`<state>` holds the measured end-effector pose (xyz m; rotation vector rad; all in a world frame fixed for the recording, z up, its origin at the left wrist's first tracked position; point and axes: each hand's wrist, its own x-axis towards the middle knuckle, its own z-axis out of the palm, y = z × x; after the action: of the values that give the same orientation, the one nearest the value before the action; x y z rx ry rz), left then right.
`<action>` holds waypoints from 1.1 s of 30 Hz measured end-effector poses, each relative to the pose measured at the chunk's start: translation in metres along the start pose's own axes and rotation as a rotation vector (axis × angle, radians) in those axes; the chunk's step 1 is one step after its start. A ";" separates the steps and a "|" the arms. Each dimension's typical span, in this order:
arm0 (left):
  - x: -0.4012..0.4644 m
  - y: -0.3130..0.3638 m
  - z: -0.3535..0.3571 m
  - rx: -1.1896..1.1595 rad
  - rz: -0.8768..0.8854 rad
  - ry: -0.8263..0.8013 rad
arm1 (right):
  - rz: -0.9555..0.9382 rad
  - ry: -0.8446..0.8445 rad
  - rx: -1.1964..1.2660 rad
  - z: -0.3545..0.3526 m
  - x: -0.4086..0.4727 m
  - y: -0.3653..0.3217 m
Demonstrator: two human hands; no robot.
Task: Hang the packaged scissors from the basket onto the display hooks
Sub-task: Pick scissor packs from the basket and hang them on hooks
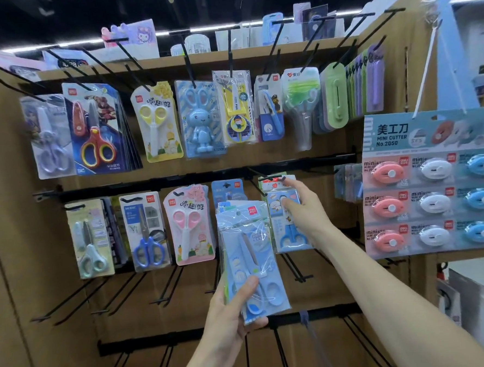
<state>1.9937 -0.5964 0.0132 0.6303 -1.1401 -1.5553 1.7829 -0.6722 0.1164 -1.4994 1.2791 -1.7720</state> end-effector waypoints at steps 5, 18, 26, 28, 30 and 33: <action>-0.001 0.002 0.004 0.010 0.011 -0.012 | -0.012 0.027 -0.286 0.004 0.016 0.007; 0.013 -0.009 0.012 0.063 0.014 -0.012 | 0.099 0.075 0.185 0.002 -0.095 0.013; 0.013 -0.010 0.005 -0.015 0.002 0.007 | 0.009 0.111 0.303 -0.010 -0.079 0.004; 0.013 -0.010 0.000 -0.015 -0.003 0.020 | -0.054 0.067 0.255 -0.011 -0.069 -0.001; 0.013 -0.009 -0.005 -0.019 -0.005 0.031 | -0.133 0.062 0.136 -0.012 -0.056 -0.003; 0.013 -0.007 -0.008 -0.024 0.000 0.031 | -0.188 0.077 -0.012 -0.012 -0.038 -0.001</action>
<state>1.9937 -0.6118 0.0054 0.6360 -1.0969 -1.5521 1.7825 -0.6364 0.0990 -1.6185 1.2216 -1.9616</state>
